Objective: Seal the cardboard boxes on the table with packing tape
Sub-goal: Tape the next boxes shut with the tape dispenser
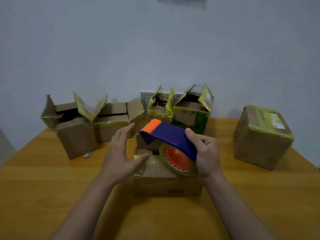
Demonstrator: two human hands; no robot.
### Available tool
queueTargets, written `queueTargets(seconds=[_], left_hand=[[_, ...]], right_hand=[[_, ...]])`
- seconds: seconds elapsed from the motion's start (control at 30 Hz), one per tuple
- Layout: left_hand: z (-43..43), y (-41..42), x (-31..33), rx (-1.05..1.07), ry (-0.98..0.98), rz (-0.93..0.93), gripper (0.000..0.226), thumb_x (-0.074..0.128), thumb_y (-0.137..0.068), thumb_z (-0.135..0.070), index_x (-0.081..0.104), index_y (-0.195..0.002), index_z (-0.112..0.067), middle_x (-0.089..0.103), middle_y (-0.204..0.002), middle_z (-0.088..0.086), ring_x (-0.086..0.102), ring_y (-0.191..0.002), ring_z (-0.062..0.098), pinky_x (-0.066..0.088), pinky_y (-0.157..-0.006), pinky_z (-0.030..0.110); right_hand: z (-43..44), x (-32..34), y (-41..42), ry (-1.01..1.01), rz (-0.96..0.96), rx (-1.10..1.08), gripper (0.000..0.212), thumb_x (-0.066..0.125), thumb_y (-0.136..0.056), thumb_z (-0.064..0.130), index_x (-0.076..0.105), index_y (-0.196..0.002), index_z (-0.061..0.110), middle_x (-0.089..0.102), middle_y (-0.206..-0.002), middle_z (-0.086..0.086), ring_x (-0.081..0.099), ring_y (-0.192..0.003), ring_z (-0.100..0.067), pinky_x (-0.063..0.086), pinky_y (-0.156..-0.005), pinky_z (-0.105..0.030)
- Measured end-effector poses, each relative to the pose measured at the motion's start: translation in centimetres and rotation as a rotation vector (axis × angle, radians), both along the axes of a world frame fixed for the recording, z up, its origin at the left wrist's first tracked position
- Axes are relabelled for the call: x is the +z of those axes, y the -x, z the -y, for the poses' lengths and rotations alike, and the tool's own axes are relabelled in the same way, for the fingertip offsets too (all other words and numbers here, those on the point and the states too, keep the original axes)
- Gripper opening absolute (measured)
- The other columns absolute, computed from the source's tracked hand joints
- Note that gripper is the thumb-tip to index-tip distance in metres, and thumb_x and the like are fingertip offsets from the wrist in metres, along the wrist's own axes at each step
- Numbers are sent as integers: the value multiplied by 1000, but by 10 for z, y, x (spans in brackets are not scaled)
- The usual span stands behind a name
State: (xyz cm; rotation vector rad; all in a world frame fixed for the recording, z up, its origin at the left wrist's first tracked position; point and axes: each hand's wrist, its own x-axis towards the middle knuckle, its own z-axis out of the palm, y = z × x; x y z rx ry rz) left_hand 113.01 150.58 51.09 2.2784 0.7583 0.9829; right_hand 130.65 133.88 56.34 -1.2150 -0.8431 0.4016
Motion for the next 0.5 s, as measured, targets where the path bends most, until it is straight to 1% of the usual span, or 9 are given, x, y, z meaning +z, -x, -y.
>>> queueTargets(seconds=[0.03, 0.07, 0.13, 0.2, 0.27, 0.33, 0.4, 0.47, 0.5], left_hand=[[-1, -1, 0, -54, 66, 8, 92, 71, -76, -69, 31, -156, -46, 42, -154, -16, 45, -137, 6, 44, -104, 35], [-3, -2, -1, -104, 118, 23, 88, 71, -77, -67, 33, -154, -48, 44, -154, -19, 45, -138, 4, 46, -106, 36], [-5, -2, -7, -170, 189, 81, 62, 70, -82, -59, 54, -139, -44, 59, -139, -23, 54, -130, 2, 51, -105, 43], [-5, -1, -14, -188, 247, 151, 34, 70, -86, -51, 70, -115, -34, 70, -123, -18, 62, -122, 6, 52, -102, 50], [-3, 0, -22, -195, 295, 208, 17, 75, -89, -40, 76, -97, -25, 74, -119, -14, 63, -124, 8, 51, -104, 54], [-2, 0, -27, -191, 349, 220, 5, 77, -92, -25, 77, -89, -21, 73, -120, -14, 61, -127, 9, 49, -107, 54], [-3, 1, -25, -168, 378, 175, 11, 76, -92, -18, 77, -85, -26, 72, -122, -17, 60, -128, 9, 47, -108, 54], [-5, 2, -16, -114, 329, 77, 16, 79, -89, -21, 77, -84, -36, 71, -122, -22, 56, -130, 6, 44, -109, 49], [-6, 2, -10, -77, 265, 18, 17, 81, -88, -23, 77, -85, -40, 70, -121, -24, 55, -128, 4, 44, -106, 46]], right_hand=[[-1, 0, -1, 9, 4, 6, 52, 63, -94, 42, 71, -72, -4, 65, -64, -21, 59, -56, -24, 47, -53, -24], [-1, 1, -4, 13, 10, 11, 53, 64, -94, 42, 69, -71, -5, 63, -64, -26, 57, -55, -26, 46, -53, -24], [-1, 6, -12, 28, 22, 18, 54, 61, -91, 42, 67, -70, -7, 59, -66, -33, 54, -55, -31, 44, -53, -25], [-2, 14, -23, 48, 32, 35, 57, 63, -89, 45, 66, -74, -10, 57, -72, -39, 53, -59, -36, 44, -55, -28], [-3, 21, -34, 80, 36, 90, 61, 68, -85, 50, 65, -75, -11, 58, -72, -37, 54, -61, -36, 46, -56, -29], [-7, 30, -42, 132, 63, 161, 52, 71, -86, 47, 68, -67, -2, 60, -64, -25, 55, -56, -31, 46, -54, -25], [-12, 34, -47, 187, 130, 221, 41, 69, -91, 38, 72, -61, 11, 63, -59, -13, 58, -52, -23, 47, -53, -22], [-18, 31, -50, 231, 186, 262, 38, 66, -90, 37, 74, -67, 9, 66, -62, -14, 61, -57, -24, 49, -57, -24], [-20, 28, -52, 246, 198, 278, 39, 65, -89, 39, 75, -70, 7, 67, -65, -17, 62, -59, -26, 49, -59, -25]])
